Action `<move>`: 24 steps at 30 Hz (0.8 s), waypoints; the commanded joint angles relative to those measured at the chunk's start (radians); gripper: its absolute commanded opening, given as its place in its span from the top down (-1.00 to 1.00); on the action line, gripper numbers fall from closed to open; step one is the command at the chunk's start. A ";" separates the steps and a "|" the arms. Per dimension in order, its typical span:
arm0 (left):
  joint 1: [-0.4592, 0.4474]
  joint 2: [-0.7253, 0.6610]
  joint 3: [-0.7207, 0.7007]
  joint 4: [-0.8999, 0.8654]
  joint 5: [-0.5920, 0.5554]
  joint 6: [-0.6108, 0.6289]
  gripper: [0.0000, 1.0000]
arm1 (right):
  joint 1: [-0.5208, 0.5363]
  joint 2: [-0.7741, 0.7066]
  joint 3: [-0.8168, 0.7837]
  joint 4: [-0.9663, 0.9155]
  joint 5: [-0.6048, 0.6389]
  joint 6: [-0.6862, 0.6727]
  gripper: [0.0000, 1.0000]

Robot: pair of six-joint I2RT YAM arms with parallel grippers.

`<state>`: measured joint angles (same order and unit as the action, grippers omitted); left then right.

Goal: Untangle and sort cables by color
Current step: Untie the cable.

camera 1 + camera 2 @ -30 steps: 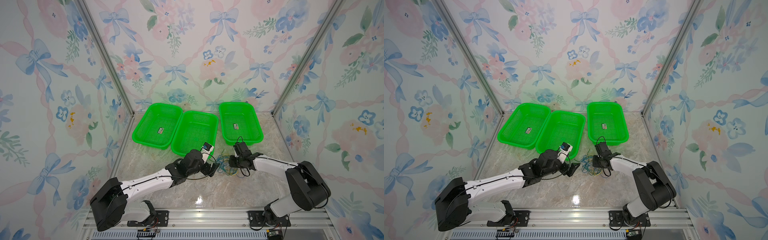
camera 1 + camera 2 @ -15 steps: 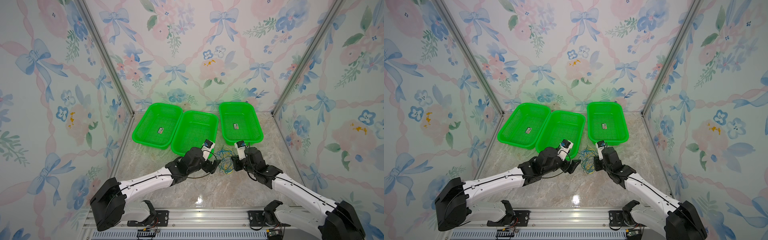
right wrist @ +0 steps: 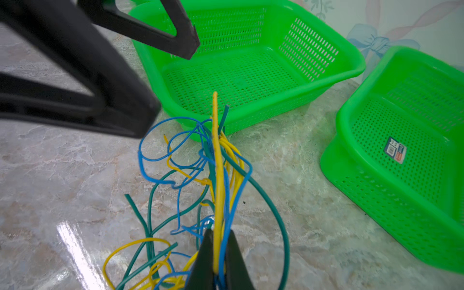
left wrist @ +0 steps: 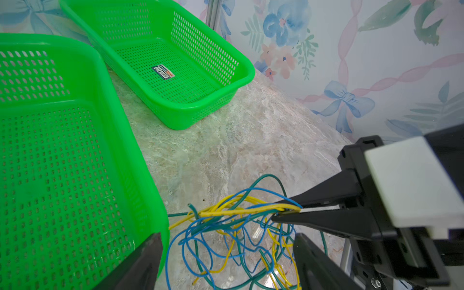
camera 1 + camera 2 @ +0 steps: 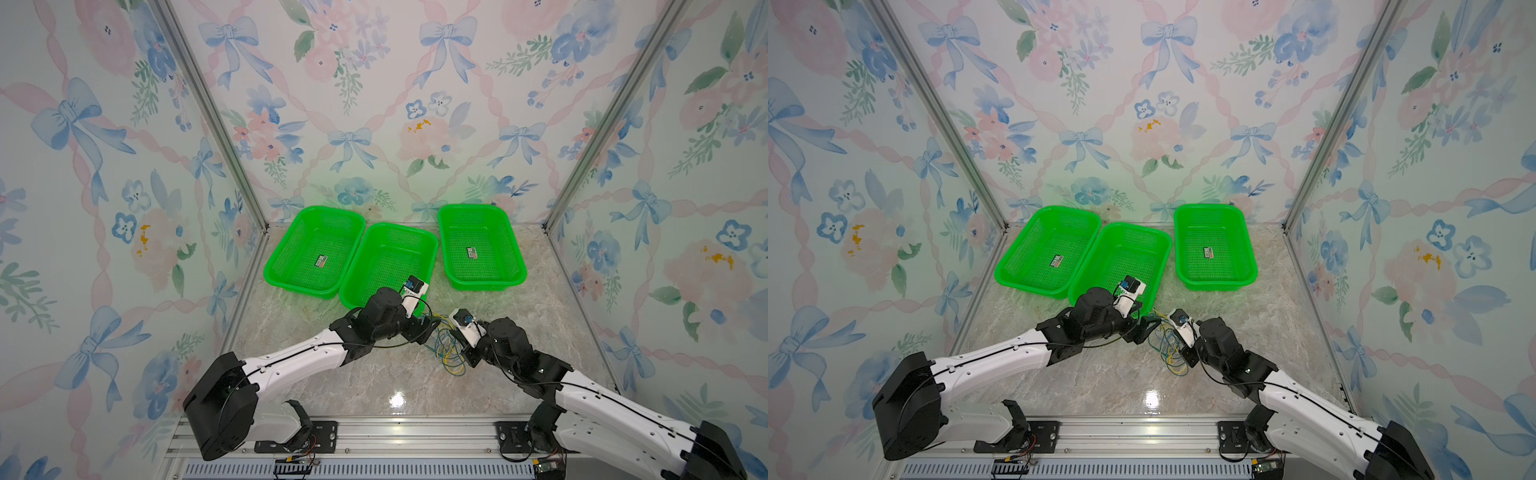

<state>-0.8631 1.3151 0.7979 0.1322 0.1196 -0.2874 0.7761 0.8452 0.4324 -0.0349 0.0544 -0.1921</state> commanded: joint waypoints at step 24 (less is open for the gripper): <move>0.006 0.010 0.037 -0.003 0.170 -0.146 0.67 | 0.002 -0.386 0.016 -0.117 0.114 -0.067 1.00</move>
<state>-0.8631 1.2999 0.8078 0.1261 0.2199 -0.4309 0.7795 0.4603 0.4572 -0.1814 0.1513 -0.2554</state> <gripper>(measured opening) 0.236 0.097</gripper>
